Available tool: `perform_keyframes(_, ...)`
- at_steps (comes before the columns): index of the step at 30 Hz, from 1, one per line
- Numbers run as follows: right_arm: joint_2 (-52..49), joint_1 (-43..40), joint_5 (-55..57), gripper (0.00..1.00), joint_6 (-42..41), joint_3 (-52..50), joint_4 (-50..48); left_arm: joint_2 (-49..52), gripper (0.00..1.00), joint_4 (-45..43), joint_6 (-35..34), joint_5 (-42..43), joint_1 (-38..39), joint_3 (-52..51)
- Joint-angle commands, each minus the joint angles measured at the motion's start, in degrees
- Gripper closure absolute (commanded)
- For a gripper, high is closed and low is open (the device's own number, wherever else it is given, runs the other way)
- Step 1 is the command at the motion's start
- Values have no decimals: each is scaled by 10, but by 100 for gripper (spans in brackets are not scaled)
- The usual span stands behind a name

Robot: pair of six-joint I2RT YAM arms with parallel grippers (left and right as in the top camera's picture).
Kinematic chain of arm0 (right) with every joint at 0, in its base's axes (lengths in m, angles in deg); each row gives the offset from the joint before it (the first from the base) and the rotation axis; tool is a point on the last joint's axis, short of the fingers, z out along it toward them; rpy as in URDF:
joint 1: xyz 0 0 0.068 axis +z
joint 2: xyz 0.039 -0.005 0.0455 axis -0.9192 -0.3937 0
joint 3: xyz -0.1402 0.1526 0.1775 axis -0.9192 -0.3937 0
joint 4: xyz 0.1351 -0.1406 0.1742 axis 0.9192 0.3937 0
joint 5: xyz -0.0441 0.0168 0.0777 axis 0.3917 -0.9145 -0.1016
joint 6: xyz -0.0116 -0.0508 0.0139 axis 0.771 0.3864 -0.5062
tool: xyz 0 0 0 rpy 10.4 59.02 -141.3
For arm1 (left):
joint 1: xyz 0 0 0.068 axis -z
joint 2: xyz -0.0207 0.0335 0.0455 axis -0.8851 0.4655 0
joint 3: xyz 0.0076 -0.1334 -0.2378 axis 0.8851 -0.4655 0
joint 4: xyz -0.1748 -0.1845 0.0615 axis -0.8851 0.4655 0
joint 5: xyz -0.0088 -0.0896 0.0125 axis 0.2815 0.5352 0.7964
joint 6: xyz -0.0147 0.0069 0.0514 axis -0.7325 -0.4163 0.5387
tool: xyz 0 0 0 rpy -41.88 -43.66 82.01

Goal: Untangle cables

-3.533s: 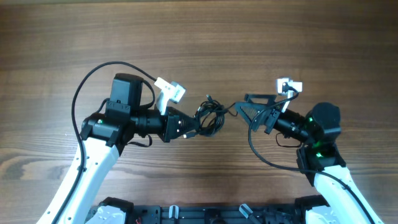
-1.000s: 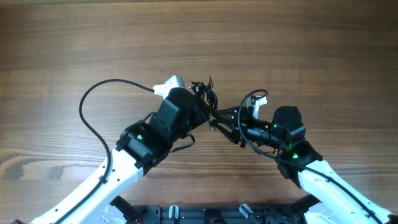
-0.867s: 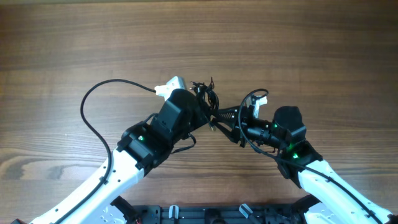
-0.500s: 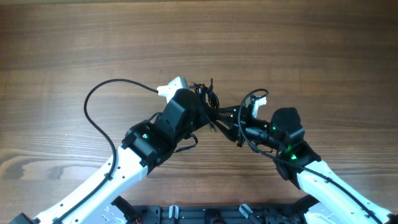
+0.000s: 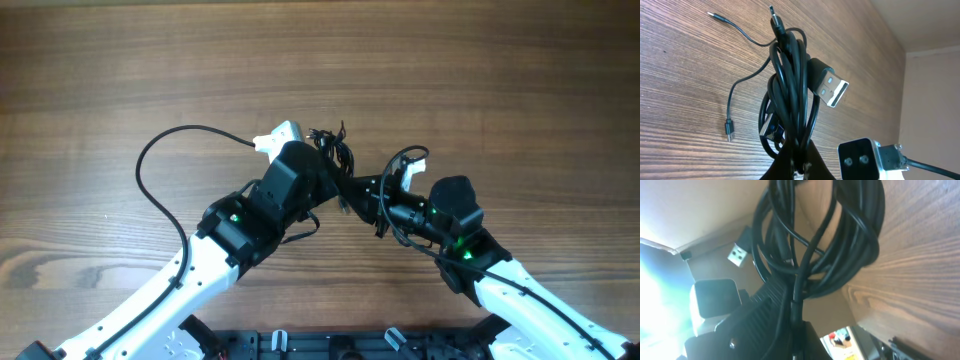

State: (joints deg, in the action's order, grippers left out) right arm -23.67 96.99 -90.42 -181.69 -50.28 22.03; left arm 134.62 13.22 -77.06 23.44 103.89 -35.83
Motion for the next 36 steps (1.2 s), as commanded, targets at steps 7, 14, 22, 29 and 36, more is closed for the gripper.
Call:
perform_keyframes(7,-7,-59,32,96,151,2,-1,-18,96,60,120,-5,-3,3)
perform_keyframes(14,-7,-72,19,96,239,2,30,-36,96,37,219,69,-3,3)
perform_keyframes(22,-7,-72,-17,96,257,2,27,-36,96,16,386,232,-3,3)
perform_keyframes(29,-7,-72,-63,96,372,2,18,-38,96,16,413,236,-3,3)
perform_keyframes(36,-7,-72,-68,96,418,2,18,-59,96,-21,412,315,-3,3)
